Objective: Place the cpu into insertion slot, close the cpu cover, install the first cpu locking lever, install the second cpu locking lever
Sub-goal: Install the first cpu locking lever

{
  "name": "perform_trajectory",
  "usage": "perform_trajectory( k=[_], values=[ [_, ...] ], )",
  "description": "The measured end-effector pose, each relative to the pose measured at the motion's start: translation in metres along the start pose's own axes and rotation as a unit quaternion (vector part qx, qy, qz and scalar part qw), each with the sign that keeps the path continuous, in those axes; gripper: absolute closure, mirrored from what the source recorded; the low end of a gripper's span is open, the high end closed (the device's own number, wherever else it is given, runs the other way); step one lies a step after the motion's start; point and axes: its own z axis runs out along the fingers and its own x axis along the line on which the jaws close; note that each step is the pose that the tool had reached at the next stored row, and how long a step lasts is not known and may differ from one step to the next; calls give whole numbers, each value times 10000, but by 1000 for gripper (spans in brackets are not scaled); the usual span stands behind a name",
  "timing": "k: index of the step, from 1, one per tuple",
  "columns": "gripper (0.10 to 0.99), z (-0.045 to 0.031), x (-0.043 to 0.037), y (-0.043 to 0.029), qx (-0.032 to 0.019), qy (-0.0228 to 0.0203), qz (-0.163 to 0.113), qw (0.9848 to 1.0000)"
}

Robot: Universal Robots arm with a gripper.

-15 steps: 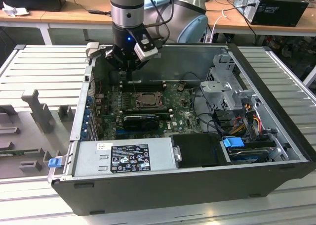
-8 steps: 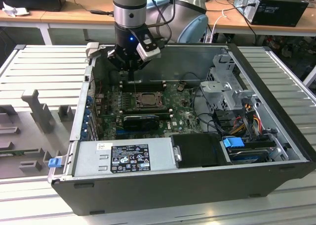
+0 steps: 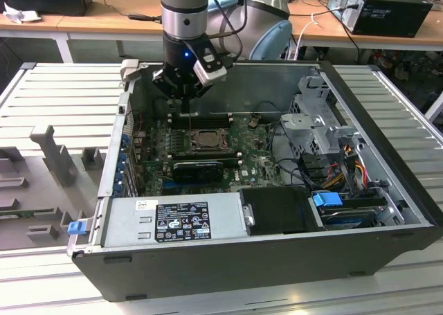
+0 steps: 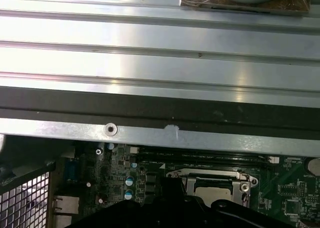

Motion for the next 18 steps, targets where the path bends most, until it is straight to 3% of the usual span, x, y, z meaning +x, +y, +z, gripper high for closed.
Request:
perform_trajectory(
  k=[18],
  values=[
    [980,0,-131,-8,0,0,0,10000]
  ],
)
